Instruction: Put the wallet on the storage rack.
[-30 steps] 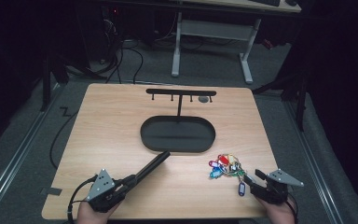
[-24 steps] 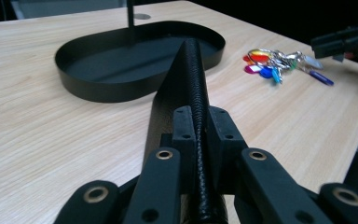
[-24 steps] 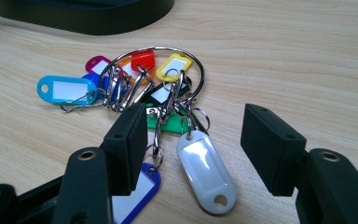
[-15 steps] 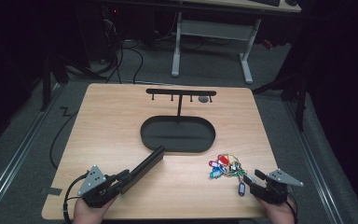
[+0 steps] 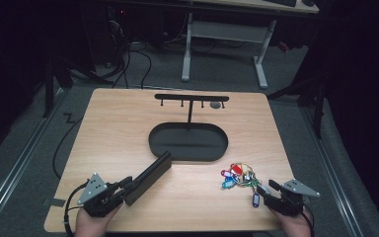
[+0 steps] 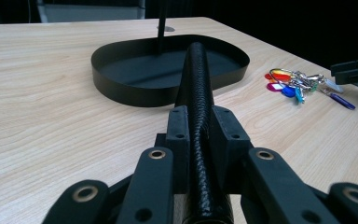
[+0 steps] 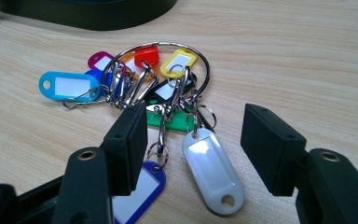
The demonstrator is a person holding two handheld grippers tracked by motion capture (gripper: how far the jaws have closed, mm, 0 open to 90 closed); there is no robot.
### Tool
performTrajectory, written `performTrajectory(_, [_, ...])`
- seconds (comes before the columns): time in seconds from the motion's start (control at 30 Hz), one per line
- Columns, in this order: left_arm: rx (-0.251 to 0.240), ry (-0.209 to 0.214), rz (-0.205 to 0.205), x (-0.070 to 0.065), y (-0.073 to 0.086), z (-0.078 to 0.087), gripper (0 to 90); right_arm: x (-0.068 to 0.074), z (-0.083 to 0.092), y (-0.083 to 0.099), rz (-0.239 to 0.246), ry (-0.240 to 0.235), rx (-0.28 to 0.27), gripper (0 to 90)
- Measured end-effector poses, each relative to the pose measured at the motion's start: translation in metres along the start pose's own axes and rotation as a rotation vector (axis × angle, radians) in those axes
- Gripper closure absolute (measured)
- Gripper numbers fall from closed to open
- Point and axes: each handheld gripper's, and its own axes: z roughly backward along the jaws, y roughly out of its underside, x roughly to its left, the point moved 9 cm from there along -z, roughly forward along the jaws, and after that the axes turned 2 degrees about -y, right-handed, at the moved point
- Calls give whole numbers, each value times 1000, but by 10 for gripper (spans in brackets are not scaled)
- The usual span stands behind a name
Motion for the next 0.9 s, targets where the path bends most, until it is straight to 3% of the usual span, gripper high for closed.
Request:
performTrajectory(0.23, [-1, -8, 11, 3, 1, 1, 749, 0, -1, 1, -3, -3, 4, 415])
performTrajectory(0.4, [44, -11, -12, 1, 8, -4, 677, 0, -1, 1, -3, -4, 5, 415])
performTrajectory(0.57, [60, -21, -59, -2, 9, -7, 621, 0, -1, 1, -7, -4, 5, 415])
performTrajectory(0.9, [117, -78, -194, -7, 10, -9, 580, 0, -1, 0, -1, -1, 5, 414])
